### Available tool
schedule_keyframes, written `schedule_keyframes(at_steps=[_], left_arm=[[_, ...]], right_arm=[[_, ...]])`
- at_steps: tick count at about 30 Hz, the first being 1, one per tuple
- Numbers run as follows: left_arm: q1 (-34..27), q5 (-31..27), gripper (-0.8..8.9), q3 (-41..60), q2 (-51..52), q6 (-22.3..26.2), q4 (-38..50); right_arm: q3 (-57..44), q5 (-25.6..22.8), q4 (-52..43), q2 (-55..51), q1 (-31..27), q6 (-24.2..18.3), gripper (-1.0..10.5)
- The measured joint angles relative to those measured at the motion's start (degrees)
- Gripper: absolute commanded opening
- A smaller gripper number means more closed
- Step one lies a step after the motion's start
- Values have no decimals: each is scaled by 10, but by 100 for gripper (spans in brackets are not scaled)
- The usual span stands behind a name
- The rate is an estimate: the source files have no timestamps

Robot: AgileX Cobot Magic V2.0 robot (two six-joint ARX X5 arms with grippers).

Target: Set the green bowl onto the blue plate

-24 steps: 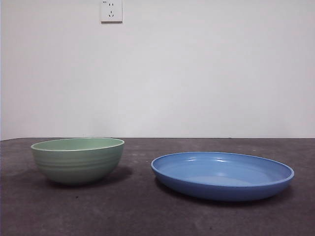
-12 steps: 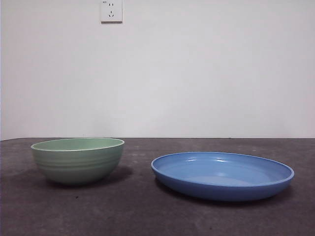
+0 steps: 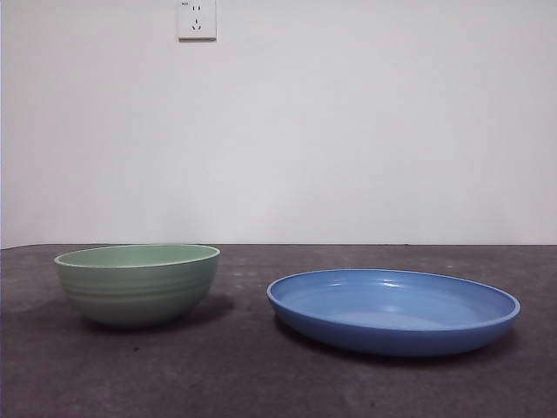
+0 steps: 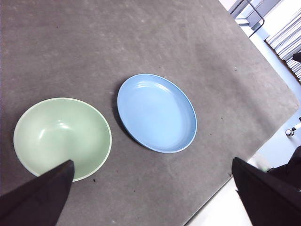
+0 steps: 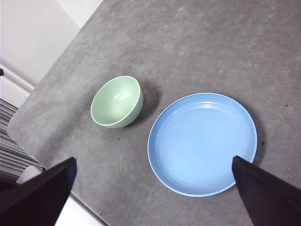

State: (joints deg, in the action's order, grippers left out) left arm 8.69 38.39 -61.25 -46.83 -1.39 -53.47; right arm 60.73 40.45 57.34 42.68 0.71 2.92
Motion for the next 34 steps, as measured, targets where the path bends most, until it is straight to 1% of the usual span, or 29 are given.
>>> schedule_keyframes(at_steps=[2,4,7,11,14,19,29,32,34], left_arm=[[0,-2,607,0,0,0,-1],[1,-17,607,0,-1,0,-2],[1,-61,607,0,-8,0,-11],[1,-135,593,-1,-33,0,-24],[1,-172,593,-1,-59,0,-24],[1,-177,593,-1,-117,0,-15],[1,-179,583,-1,-273,0,30],[3,-200,575,-1,-321,0,45],[6,-219,551,-1,-350,0,58]], right_arm=[[0,0,0,0,0,0,548],[0,0,0,0,0,0,548],[0,0,0,0,0,0,548],[0,0,1,0,0,0,548],[0,0,1,0,0,0,548],[0,0,1,0,0,0,548],[0,0,1,0,0,0,548],[0,0,1,0,0,0,548],[0,0,1,0,0,0,548]])
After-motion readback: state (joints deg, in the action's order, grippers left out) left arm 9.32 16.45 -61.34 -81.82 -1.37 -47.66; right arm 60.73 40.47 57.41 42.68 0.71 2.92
